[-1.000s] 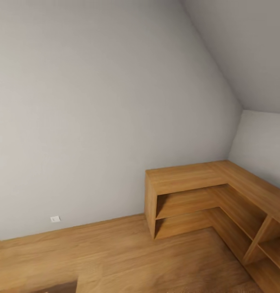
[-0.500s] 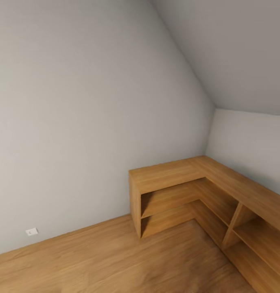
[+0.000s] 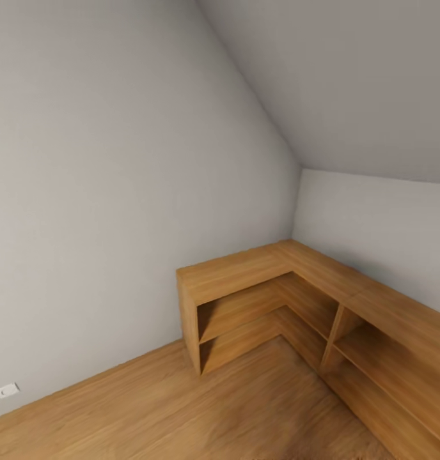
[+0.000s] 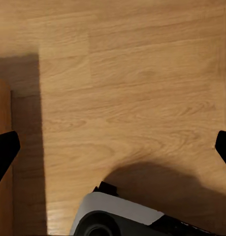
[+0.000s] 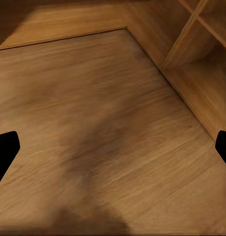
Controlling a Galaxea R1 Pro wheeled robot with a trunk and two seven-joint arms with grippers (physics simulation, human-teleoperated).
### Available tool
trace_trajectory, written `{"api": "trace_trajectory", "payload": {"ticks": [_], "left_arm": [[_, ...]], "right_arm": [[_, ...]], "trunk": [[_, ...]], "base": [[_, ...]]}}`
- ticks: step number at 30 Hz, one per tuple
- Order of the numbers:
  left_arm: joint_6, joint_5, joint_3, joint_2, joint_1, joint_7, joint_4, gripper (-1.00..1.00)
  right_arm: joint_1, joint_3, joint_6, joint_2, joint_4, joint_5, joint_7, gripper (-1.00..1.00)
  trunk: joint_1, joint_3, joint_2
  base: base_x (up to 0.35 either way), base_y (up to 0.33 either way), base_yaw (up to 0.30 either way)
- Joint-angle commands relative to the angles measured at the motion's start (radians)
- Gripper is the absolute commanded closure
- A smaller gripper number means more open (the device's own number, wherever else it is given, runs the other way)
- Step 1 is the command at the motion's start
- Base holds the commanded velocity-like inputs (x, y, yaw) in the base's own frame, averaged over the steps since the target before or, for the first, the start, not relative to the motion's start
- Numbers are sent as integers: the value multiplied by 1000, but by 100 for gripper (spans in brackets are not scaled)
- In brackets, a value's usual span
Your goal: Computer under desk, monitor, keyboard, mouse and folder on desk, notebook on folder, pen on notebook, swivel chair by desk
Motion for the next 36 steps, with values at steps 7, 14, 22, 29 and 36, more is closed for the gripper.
{"api": "trace_trajectory", "payload": {"ticks": [7, 14, 22, 29, 36], "left_arm": [[311, 8, -5, 2, -15, 11, -250, -100], [423, 17, -3, -5, -35, 5, -341, -100], [309, 33, -4, -3, -37, -2, -237, -100], [250, 32, -5, -4, -37, -3, -225, -100], [232, 33, -3, -3, -37, -3, -222, -100]], "right_arm": [[-120, 7, 24, -22, -14, 0, -9, -100], [-195, 5, 27, -25, -43, -1, -9, -100], [-206, 10, 28, -6, -46, -4, -16, -100], [-207, 8, 27, -6, -42, -4, -18, -100], [-207, 11, 24, -9, -40, 1, -19, -100]], "trunk": [[0, -2, -2], [0, -2, -2], [0, -2, -2], [0, -2, -2], [0, -8, -2]], "base": [[0, 0, -265], [0, 0, -229], [0, 0, -39], [0, 0, -2], [78, 127, -107]]}}
